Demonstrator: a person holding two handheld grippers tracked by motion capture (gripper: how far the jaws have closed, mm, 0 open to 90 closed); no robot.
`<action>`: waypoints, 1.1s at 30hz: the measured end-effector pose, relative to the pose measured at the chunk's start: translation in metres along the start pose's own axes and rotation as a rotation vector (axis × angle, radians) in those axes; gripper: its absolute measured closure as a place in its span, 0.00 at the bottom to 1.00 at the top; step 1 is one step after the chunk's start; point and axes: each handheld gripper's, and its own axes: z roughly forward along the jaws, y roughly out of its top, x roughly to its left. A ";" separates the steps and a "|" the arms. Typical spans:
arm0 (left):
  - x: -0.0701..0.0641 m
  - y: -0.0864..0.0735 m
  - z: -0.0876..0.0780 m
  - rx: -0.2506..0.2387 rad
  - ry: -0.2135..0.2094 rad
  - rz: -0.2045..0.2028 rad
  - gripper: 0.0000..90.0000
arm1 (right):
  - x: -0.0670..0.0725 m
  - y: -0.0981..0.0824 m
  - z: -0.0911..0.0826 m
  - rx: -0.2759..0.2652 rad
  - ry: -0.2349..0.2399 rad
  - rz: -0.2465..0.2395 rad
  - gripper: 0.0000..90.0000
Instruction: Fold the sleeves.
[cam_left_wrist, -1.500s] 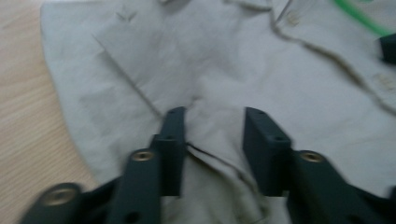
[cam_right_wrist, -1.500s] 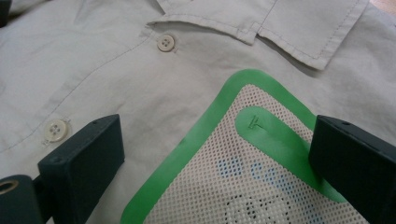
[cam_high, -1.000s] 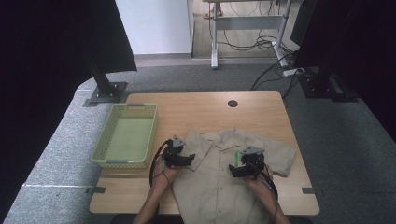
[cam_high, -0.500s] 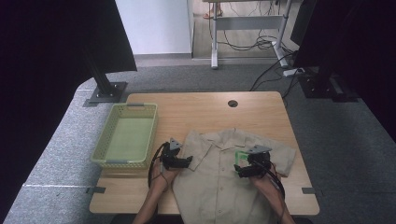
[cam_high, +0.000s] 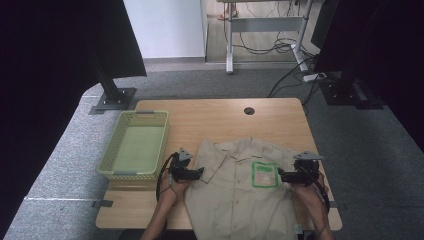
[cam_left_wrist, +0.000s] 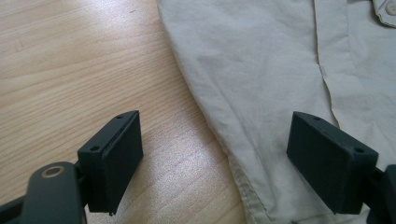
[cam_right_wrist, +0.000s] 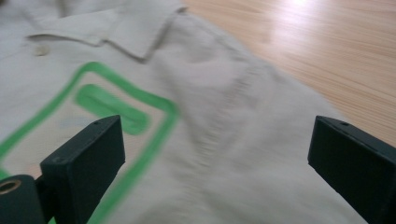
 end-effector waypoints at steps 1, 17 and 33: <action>0.000 0.000 0.000 0.000 0.000 0.000 0.20 | -0.005 -0.002 -0.001 -0.002 -0.010 0.009 0.04; 0.000 0.000 0.000 0.001 -0.001 0.001 0.20 | -0.055 -0.036 0.003 0.066 -0.117 0.156 0.23; 0.000 -0.001 -0.001 0.001 -0.005 0.003 0.20 | -0.027 -0.016 -0.012 0.027 -0.050 0.139 0.94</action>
